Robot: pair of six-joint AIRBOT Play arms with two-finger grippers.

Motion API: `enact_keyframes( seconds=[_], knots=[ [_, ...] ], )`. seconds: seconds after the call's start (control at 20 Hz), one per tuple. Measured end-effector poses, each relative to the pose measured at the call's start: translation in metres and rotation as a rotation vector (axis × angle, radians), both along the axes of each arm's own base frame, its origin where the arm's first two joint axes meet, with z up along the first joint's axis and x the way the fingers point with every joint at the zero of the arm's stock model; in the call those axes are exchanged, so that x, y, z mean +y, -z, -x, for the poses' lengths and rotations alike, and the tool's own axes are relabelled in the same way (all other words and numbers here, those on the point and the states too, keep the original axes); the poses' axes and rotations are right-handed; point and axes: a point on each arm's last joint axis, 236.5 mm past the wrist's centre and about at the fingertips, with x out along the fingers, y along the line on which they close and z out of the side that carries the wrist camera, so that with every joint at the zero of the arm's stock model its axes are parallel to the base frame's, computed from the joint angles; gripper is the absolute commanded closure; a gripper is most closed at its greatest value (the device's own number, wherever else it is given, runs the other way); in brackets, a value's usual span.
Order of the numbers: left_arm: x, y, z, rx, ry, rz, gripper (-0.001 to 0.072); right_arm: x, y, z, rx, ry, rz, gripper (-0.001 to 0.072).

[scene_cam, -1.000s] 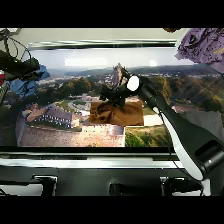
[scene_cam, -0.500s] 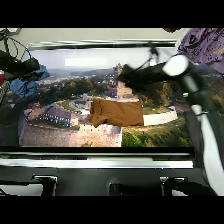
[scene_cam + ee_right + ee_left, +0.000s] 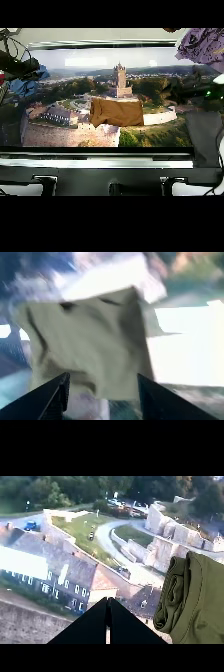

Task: Fold the clothes and pants, and hang the long-sleeved shirts on hangers.

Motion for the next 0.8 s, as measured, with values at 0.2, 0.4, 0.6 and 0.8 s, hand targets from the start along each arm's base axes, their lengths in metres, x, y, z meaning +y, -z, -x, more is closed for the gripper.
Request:
enact_keyframes(
  seconds=[0.2,0.4,0.6,0.8],
  knots=[
    [0.0,0.0,0.0,0.0,0.0,0.0,0.0687,0.014,0.058,0.004,0.079,-0.043,-0.116,0.0216],
    [0.0,0.0,0.0,0.0,-0.002,0.001,0.0687,0.04,0.095,0.002,0.113,-0.08,-0.183,0.0226],
    [0.0,0.0,0.0,0.0,-0.003,0.001,0.0687,0.07,0.114,0.007,0.134,-0.142,-0.198,0.023],
    [0.0,0.0,0.0,0.0,-0.003,0.001,0.0687,0.089,0.121,0.015,0.152,-0.189,-0.193,0.0357]
  ],
)
